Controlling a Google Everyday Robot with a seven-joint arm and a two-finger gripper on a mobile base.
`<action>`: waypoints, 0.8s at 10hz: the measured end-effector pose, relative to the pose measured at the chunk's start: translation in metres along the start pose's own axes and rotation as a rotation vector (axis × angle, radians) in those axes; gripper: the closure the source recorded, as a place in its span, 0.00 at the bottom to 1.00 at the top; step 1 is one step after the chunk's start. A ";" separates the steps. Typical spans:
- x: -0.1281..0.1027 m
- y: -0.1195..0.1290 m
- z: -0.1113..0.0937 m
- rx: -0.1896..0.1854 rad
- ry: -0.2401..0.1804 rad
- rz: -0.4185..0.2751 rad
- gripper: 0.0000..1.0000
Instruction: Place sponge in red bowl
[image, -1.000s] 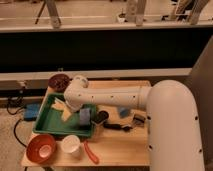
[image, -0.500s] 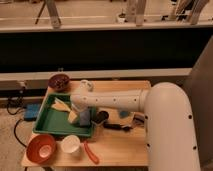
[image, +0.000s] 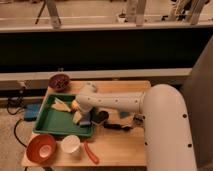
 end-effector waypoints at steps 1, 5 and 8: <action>0.002 -0.001 -0.004 -0.008 0.006 0.005 0.39; 0.007 -0.002 -0.009 -0.012 0.020 0.016 0.78; 0.004 -0.003 -0.011 -0.009 0.013 0.014 0.98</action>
